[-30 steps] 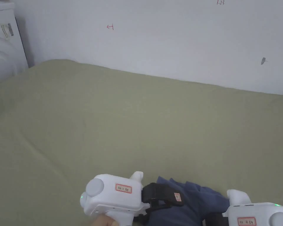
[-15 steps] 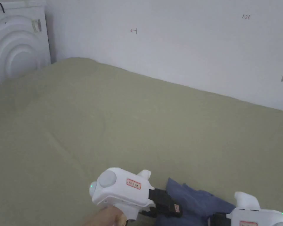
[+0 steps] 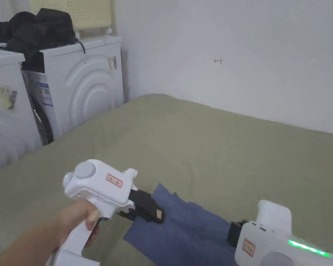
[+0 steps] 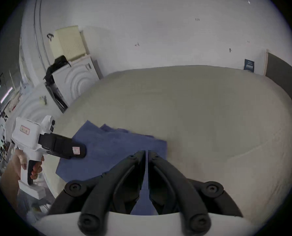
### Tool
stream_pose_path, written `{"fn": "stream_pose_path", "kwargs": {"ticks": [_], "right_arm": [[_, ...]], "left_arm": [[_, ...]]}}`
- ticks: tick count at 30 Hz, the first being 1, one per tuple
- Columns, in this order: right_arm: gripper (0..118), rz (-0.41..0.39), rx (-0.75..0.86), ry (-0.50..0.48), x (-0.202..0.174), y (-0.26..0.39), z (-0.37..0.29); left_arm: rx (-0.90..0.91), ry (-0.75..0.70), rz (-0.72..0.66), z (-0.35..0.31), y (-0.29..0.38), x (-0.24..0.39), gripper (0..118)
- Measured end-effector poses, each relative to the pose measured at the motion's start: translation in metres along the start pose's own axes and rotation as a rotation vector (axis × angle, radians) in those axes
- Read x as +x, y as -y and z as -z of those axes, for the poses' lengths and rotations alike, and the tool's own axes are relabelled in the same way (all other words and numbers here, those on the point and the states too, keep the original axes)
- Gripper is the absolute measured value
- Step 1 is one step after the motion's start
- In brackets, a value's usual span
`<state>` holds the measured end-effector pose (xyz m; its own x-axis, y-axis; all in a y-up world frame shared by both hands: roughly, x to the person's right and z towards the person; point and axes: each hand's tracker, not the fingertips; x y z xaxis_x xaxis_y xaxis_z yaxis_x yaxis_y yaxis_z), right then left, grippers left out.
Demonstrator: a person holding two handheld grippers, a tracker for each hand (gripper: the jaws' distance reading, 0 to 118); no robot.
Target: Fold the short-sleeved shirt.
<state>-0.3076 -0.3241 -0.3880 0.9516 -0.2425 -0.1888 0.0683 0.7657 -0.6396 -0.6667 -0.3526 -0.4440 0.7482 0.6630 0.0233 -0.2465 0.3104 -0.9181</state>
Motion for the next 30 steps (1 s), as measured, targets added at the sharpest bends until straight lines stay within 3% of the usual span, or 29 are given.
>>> {"fn": "stream_pose_path", "kwargs": {"ticks": [4,12,13,14,15,16,19,20,22,23,24,26,30], "right_arm": [[9,0.024,0.027,-0.029,-0.049,0.007,0.023],[9,0.123,-0.03,0.093,-0.114,0.017,0.077],[9,0.128,-0.051,0.104,-0.12,0.019,0.083],[9,0.127,-0.08,0.111,-0.125,0.02,0.087],[9,0.12,-0.098,0.107,-0.128,0.021,0.09],[9,0.11,-0.112,0.103,-0.13,0.022,0.09],[9,0.082,-0.096,0.095,-0.122,0.026,0.08],[9,0.075,-0.081,0.111,-0.117,0.025,0.075],[9,0.076,-0.08,0.114,-0.105,0.022,0.065],[9,0.079,-0.08,0.112,-0.097,0.02,0.058],[9,0.08,-0.076,0.115,-0.091,0.019,0.05],[9,0.074,-0.058,0.119,-0.071,0.017,0.031],[9,0.041,0.008,0.13,-0.02,0.011,-0.013]], "left_arm": [[-0.002,-0.123,-0.027,-0.069,-0.02,-0.054,20],[-0.007,-0.37,-0.061,-0.142,-0.029,-0.114,21],[-0.007,-0.405,-0.053,-0.14,-0.03,-0.116,36],[-0.002,-0.469,-0.033,-0.138,-0.031,-0.117,77],[0.019,-0.539,-0.007,-0.136,-0.031,-0.115,101],[0.035,-0.569,0.025,-0.137,-0.029,-0.112,107],[0.18,-0.572,0.062,-0.155,-0.024,-0.095,103],[0.248,-0.593,0.09,-0.163,-0.021,-0.083,91],[0.349,-0.622,0.138,-0.175,-0.016,-0.061,52],[0.401,-0.628,0.155,-0.176,-0.01,-0.044,18],[0.42,-0.604,0.147,-0.175,-0.004,-0.03,5],[0.439,-0.509,0.184,-0.168,0.007,0.002,0],[0.467,-0.504,0.312,-0.123,0.035,0.079,0]]}}
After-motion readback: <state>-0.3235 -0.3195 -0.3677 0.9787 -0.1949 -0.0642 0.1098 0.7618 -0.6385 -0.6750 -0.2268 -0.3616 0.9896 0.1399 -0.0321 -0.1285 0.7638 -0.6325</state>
